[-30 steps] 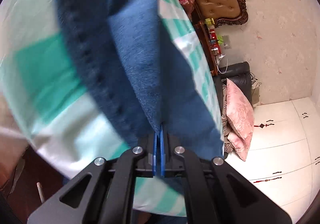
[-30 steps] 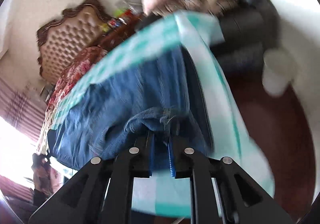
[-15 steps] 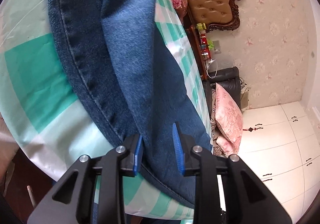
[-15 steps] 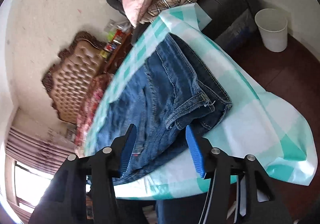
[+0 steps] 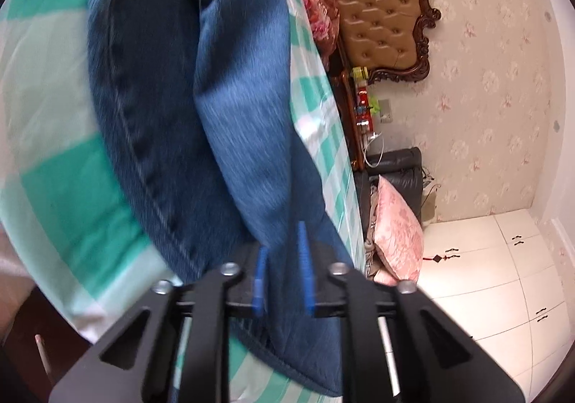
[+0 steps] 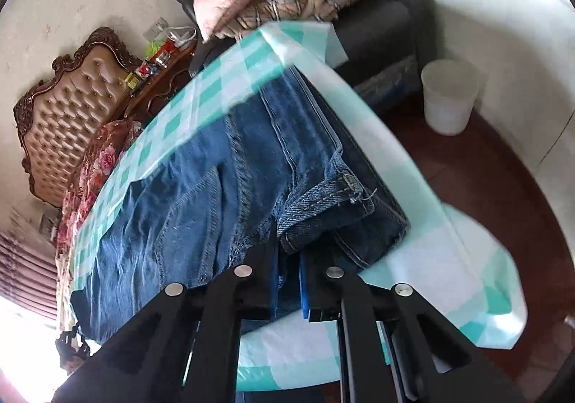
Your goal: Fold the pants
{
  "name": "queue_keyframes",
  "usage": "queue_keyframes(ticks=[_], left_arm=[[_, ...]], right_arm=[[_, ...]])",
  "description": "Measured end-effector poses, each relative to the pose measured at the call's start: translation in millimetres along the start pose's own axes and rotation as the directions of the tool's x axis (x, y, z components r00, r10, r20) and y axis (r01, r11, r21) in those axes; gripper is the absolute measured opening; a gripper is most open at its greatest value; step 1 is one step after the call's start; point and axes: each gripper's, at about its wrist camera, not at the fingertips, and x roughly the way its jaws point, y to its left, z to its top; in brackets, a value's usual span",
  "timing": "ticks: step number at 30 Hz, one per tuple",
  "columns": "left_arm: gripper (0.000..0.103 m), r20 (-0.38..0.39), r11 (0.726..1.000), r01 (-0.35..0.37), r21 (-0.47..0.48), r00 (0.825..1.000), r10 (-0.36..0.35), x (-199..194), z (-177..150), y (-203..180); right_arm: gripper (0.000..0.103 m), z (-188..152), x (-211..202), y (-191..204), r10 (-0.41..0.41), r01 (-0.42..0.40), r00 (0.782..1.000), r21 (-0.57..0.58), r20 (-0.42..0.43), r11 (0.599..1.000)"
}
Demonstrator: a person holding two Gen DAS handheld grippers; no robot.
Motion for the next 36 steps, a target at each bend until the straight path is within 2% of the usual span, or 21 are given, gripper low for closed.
queue_keyframes(ticks=[2,5,7,9,11,12,13,16,19,21,24,26,27,28,30,32,33,34,36], left_arm=[[0.003,0.036,0.999,-0.03,0.016,0.999,0.029,-7.5,7.7,-8.5],[0.003,0.124,0.988,-0.083,0.128,0.99,0.067,-27.2,6.3,-36.6],[0.003,0.115,0.989,-0.09,0.116,0.99,0.076,-25.4,5.4,-36.0],[0.004,0.089,0.994,-0.097,0.059,0.992,0.091,-20.4,8.9,-20.8],[0.01,0.11,0.997,-0.068,0.035,0.992,0.064,-26.5,12.1,-12.8],[0.02,0.127,0.999,-0.048,0.022,0.991,0.045,-30.1,15.7,-9.2],[0.023,0.125,1.0,-0.027,0.004,0.992,0.026,-30.7,20.6,-5.0],[0.023,0.13,0.996,0.021,-0.083,0.991,-0.01,-26.6,39.2,7.3],[0.023,0.197,0.995,0.08,-0.064,0.978,-0.066,-42.3,52.2,-0.2],[0.023,0.213,0.995,0.087,-0.047,0.974,-0.075,-47.1,58.0,-7.5],[0.023,0.178,0.999,0.027,-0.034,0.984,-0.021,-36.0,63.7,-13.7],[0.021,0.174,0.997,-0.01,-0.073,0.984,0.023,-32.2,66.1,-6.7],[0.009,0.171,0.995,-0.036,-0.095,0.984,0.051,-31.8,68.5,-2.1],[0.003,0.158,0.991,-0.078,-0.112,0.983,0.095,-31.3,71.9,2.5],[0.002,0.15,0.984,-0.153,-0.097,0.975,0.166,-34.6,75.7,1.7],[0.002,0.2,0.982,-0.185,0.029,0.964,0.175,-55.7,71.8,-29.3],[0.002,0.232,0.971,-0.217,0.096,0.954,0.19,-71.0,63.7,-45.9],[0.002,0.24,0.966,-0.237,0.105,0.948,0.207,-79.1,58.3,-47.7],[0.002,0.179,0.942,-0.328,0.068,0.933,0.312,-73.7,57.0,-22.8]], right_arm=[[0.008,1.5,-5.3,4.9,-0.017,0.017,1.0,-0.006,0.009,1.0],[0.008,0.7,-8.6,9.5,-0.065,0.065,0.998,-0.036,0.022,0.997],[0.008,-0.7,-2.4,6.8,-0.093,0.093,0.996,-0.032,0.01,0.995],[0.008,-2.8,6.2,0.8,-0.103,0.103,0.995,-0.012,-0.014,0.995],[0.008,-4.6,8.1,-1.4,-0.107,0.107,0.994,-0.008,-0.02,0.994],[0.008,-5.1,8.5,-1.8,-0.108,0.107,0.994,-0.011,-0.021,0.994],[0.008,-4.9,9.5,-2.7,-0.108,0.107,0.994,-0.014,-0.025,0.994],[0.008,-3.4,12.8,-2.7,-0.111,0.111,0.993,-0.016,-0.035,0.994],[0.008,-3.3,12.7,-1.2,-0.114,0.113,0.993,-0.017,-0.032,0.993],[0.008,-3.5,14.3,-2.6,-0.115,0.114,0.993,-0.017,-0.038,0.993],[0.008,-5.1,17.7,-2.3,-0.127,0.126,0.991,-0.02,-0.043,0.992],[0.008,-5.2,18.4,-0.7,-0.134,0.133,0.99,-0.02,-0.042,0.991],[0.008,-5.4,18.4,0.1,-0.137,0.136,0.99,-0.023,-0.04,0.99],[0.008,-5.0,18.4,1.0,-0.14,0.139,0.989,-0.025,-0.041,0.99],[0.008,-0.8,16.6,5.3,-0.14,0.139,0.989,-0.03,-0.044,0.99],[0.008,4.3,1.0,14.0,-0.117,0.117,0.993,-0.046,-0.009,0.992],[0.008,6.1,-15.6,22.7,-0.099,0.1,0.995,-0.074,0.029,0.992],[0.007,6.2,-24.4,27.7,-0.107,0.112,0.993,-0.1,0.055,0.989],[0.007,3.6,-17.7,27.3,-0.179,0.184,0.982,-0.127,0.055,0.975]])
